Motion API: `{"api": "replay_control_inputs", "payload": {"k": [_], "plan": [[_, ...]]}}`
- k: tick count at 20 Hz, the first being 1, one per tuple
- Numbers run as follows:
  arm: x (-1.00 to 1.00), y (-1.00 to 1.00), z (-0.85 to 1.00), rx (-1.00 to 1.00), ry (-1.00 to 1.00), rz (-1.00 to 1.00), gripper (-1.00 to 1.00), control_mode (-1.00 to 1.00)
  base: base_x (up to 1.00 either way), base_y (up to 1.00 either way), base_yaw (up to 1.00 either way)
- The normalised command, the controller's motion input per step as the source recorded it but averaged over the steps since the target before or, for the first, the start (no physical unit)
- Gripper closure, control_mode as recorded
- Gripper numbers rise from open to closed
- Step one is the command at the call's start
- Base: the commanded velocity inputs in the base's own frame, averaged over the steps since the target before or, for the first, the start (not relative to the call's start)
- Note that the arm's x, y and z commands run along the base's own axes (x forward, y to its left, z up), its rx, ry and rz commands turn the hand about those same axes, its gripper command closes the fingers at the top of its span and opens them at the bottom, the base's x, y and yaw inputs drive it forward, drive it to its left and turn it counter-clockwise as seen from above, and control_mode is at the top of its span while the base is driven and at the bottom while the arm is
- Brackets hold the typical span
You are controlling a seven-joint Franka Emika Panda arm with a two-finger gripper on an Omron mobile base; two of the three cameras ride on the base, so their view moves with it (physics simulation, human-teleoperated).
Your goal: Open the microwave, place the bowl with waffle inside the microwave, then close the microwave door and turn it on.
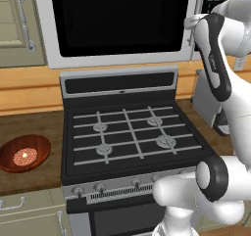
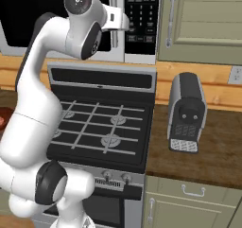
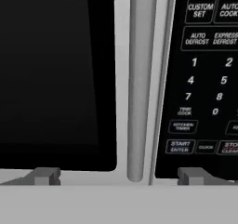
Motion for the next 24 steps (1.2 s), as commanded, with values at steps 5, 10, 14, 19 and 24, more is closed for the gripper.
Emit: {"api": "replay_control_inputs", "payload": {"k": [5, 10, 14, 19, 24], "plan": [[0.4, -0.04, -0.04, 0.0, 0.0, 0.0, -1.0, -1.0, 0.0, 0.0, 0.0], [0.41, -0.06, -0.05, 0.0, 0.0, 0.0, -1.0, -1.0, 0.0, 0.0, 0.0], [0.47, -0.04, -0.13, 0.0, -0.01, 0.0, -1.0, -1.0, 0.0, 0.0, 0.0], [0.48, -0.06, -0.15, 0.0, -0.03, 0.0, -1.0, -1.0, 0.0, 0.0, 0.0], [0.61, 0.0, -0.12, 0.0, -0.03, 0.0, -1.0, -1.0, 0.0, 0.0, 0.0]]}}
